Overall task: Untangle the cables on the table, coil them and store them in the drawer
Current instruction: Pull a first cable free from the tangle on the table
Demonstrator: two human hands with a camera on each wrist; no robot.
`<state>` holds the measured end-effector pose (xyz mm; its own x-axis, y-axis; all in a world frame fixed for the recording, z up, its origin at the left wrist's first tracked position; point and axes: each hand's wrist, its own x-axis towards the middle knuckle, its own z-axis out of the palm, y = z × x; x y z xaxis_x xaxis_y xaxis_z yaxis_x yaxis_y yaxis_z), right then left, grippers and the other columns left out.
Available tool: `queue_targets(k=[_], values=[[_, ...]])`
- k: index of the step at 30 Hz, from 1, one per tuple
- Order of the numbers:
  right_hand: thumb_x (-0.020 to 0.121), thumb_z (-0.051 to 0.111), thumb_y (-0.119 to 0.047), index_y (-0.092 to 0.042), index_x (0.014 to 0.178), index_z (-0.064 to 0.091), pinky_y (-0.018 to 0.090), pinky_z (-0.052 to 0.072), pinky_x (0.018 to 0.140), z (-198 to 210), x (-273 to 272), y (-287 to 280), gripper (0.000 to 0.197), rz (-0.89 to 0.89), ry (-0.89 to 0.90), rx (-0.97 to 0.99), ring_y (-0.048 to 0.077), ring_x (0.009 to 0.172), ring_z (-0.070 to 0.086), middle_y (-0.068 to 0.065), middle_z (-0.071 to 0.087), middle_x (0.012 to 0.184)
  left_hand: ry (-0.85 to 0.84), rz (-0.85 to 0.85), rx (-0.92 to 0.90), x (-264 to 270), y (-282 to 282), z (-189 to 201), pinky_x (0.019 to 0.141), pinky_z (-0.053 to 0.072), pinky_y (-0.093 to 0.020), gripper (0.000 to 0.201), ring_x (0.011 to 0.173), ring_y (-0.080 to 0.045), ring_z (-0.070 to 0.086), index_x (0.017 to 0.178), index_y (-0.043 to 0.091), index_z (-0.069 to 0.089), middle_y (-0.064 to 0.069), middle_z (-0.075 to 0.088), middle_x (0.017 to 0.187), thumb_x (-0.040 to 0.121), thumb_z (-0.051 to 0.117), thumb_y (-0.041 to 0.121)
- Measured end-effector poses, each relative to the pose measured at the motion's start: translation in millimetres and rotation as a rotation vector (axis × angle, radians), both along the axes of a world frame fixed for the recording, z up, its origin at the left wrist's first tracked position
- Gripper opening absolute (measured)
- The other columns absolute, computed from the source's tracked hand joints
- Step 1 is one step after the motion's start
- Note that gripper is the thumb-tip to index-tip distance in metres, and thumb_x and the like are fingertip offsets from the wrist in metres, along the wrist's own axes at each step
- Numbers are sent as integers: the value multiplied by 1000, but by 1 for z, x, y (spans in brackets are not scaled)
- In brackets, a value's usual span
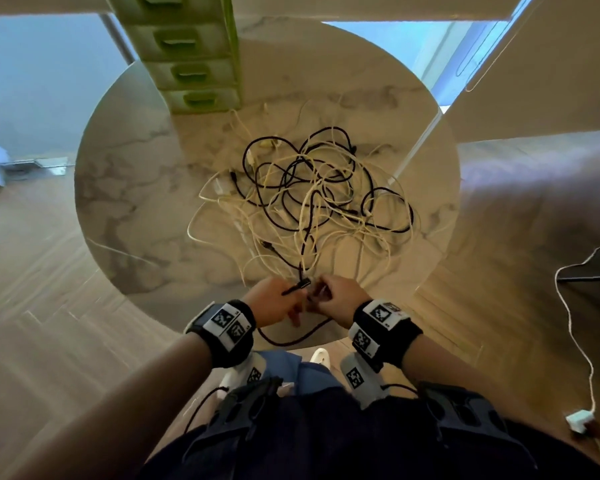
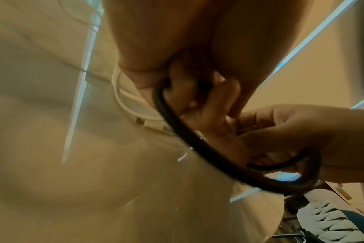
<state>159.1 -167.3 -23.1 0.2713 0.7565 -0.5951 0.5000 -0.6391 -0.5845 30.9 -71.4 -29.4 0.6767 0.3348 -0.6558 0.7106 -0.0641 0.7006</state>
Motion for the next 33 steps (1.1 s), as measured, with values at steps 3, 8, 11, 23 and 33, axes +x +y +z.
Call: queue_targets(k=[3, 8, 11, 23, 33], values=[[85, 60, -22, -7, 99, 64, 28, 39, 69, -2, -4, 4, 21, 24, -80, -36, 31, 96, 60, 17, 66, 102, 10, 55, 19, 9, 0, -12, 53, 50, -21, 40, 41, -4, 51, 66, 15, 67, 2, 70, 63, 96, 50, 36], [84, 56, -5, -2, 95, 67, 22, 30, 65, 18, -3, -10, 17, 27, -65, 163, 30, 90, 59, 18, 67, 94, -14, 349, 84, 20, -4, -20, 54, 43, -25, 40, 44, -10, 48, 58, 18, 65, 1, 58, 48, 92, 56, 35], [85, 59, -8, -3, 101, 66, 19, 32, 71, 30, -5, -27, 18, 144, -21, 153, 25, 95, 57, 14, 65, 103, -172, 655, -101, 34, 2, -9, 37, 32, -18, 32, 42, -7, 39, 66, 14, 65, 3, 64, 57, 93, 57, 29], [89, 58, -29, -12, 116, 61, 25, 42, 89, 32, 13, -34, 32, -71, -36, 123, 20, 106, 59, 6, 64, 116, -332, 769, -305, 29, 24, 7, 34, 23, -11, 15, 43, -2, 35, 88, 11, 67, -2, 72, 85, 93, 58, 22], [89, 57, -14, -6, 110, 65, 31, 43, 89, 23, -6, 12, 24, -166, -50, 304, 28, 101, 60, 15, 67, 107, -244, 722, 108, 20, -19, 1, 57, 41, -29, 31, 54, -10, 47, 74, 23, 61, 2, 56, 64, 98, 45, 33]])
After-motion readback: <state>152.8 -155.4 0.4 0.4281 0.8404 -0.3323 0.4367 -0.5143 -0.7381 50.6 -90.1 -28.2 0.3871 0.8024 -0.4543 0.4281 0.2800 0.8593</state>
